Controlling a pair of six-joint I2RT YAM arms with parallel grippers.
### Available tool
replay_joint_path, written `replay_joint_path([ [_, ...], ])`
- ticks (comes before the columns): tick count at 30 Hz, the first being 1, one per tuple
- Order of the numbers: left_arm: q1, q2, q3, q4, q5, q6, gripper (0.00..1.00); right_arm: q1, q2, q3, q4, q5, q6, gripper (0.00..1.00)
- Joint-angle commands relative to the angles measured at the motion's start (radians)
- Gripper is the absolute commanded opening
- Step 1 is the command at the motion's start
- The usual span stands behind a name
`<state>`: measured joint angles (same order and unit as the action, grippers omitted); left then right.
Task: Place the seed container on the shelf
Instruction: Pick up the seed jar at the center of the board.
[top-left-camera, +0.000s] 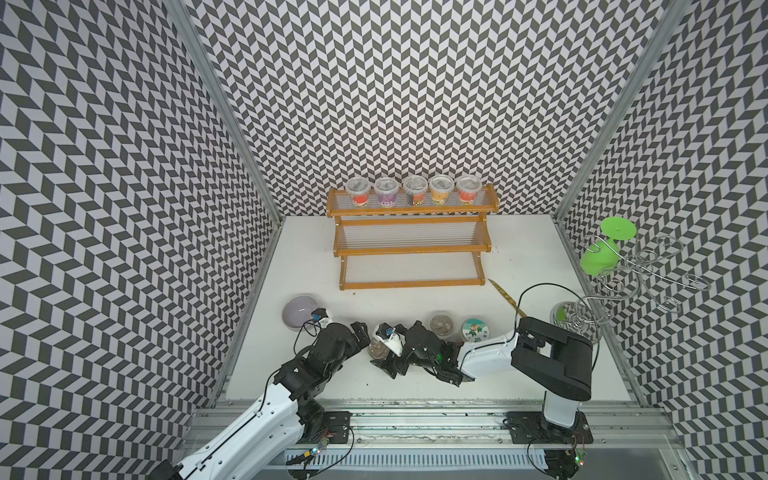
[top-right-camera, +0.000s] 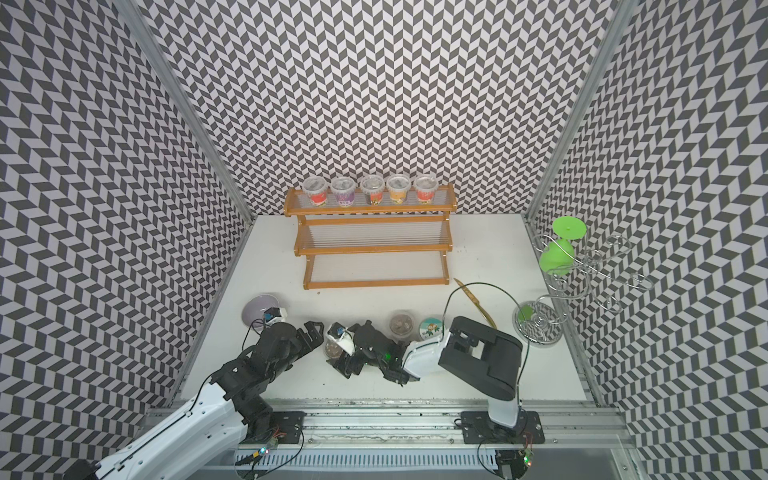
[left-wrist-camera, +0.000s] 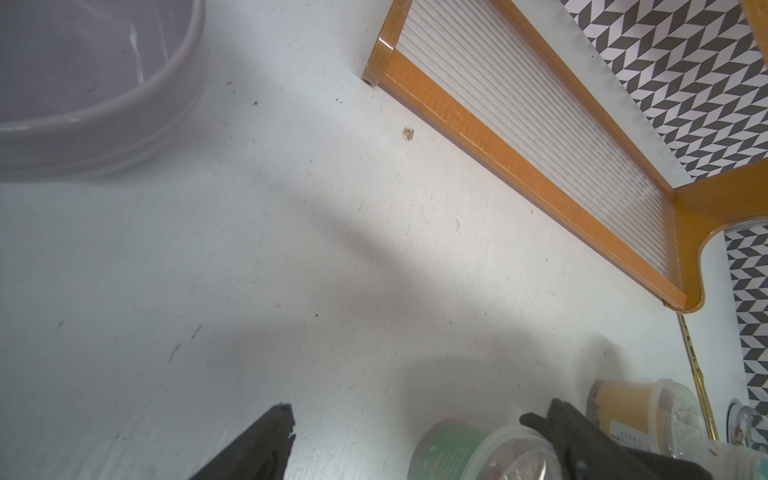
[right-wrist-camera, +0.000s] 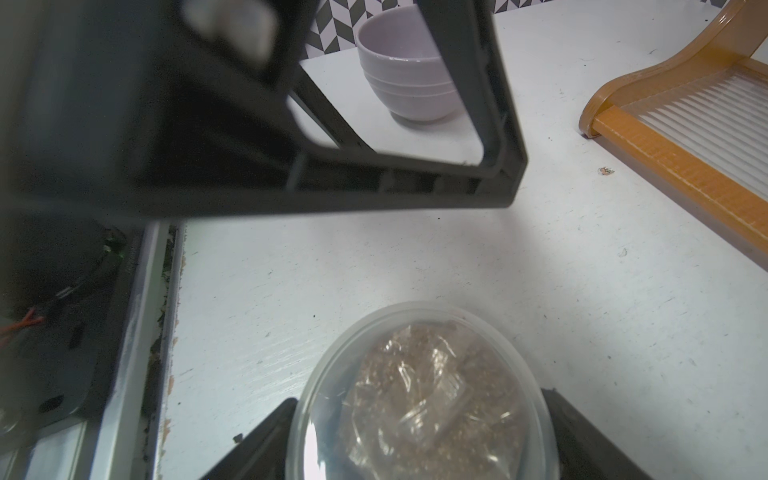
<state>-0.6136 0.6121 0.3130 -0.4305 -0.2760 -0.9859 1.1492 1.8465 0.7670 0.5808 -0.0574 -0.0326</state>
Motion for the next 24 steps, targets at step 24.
replay_joint_path([
  [24, 0.001, -0.09, 0.082, -0.001, -0.147, 0.026, 1.0, -0.106, -0.187, 0.026, -0.118, 0.079, 0.091, 0.85],
])
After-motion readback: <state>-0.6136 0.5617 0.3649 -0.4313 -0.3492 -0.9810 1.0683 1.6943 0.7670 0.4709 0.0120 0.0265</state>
